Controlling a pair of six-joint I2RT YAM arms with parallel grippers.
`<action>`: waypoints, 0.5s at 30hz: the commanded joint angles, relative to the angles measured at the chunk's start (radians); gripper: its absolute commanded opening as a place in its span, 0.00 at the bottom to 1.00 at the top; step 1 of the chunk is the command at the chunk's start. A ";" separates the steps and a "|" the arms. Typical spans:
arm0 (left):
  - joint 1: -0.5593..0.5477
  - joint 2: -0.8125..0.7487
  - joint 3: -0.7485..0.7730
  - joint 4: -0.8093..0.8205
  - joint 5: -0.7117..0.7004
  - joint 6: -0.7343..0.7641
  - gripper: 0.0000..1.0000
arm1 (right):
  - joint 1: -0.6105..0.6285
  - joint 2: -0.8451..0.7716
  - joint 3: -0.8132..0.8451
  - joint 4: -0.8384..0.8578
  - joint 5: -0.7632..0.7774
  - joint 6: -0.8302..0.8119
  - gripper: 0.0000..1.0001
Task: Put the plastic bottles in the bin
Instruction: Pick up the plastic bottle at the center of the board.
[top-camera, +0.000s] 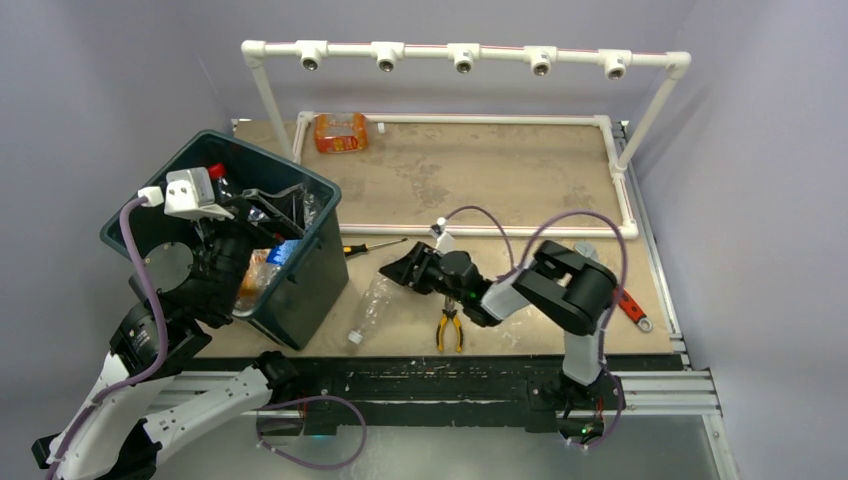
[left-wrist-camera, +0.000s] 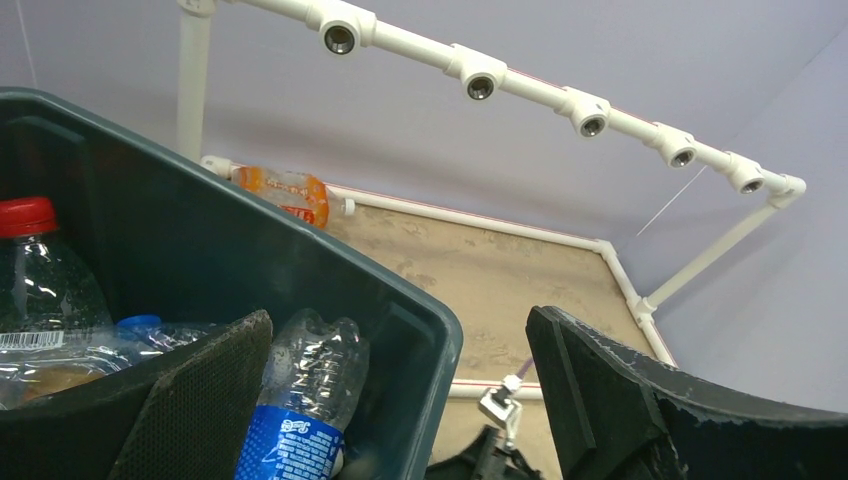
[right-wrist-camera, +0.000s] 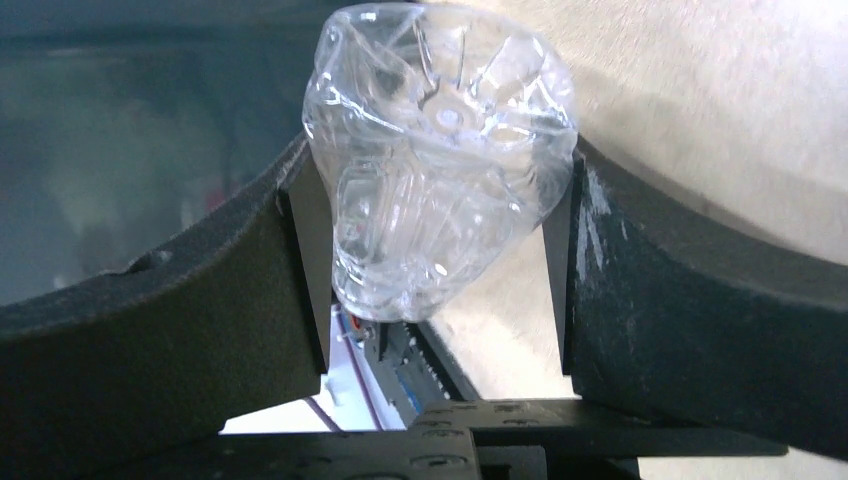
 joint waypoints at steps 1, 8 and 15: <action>0.001 0.003 0.031 0.027 0.020 -0.018 0.99 | -0.001 -0.267 -0.136 0.066 0.066 -0.069 0.42; 0.002 0.031 0.059 0.143 0.136 -0.010 0.99 | -0.004 -0.941 -0.269 -0.323 0.212 -0.324 0.37; 0.002 0.103 -0.032 0.477 0.497 0.023 0.99 | -0.005 -1.407 -0.056 -0.830 0.254 -0.672 0.36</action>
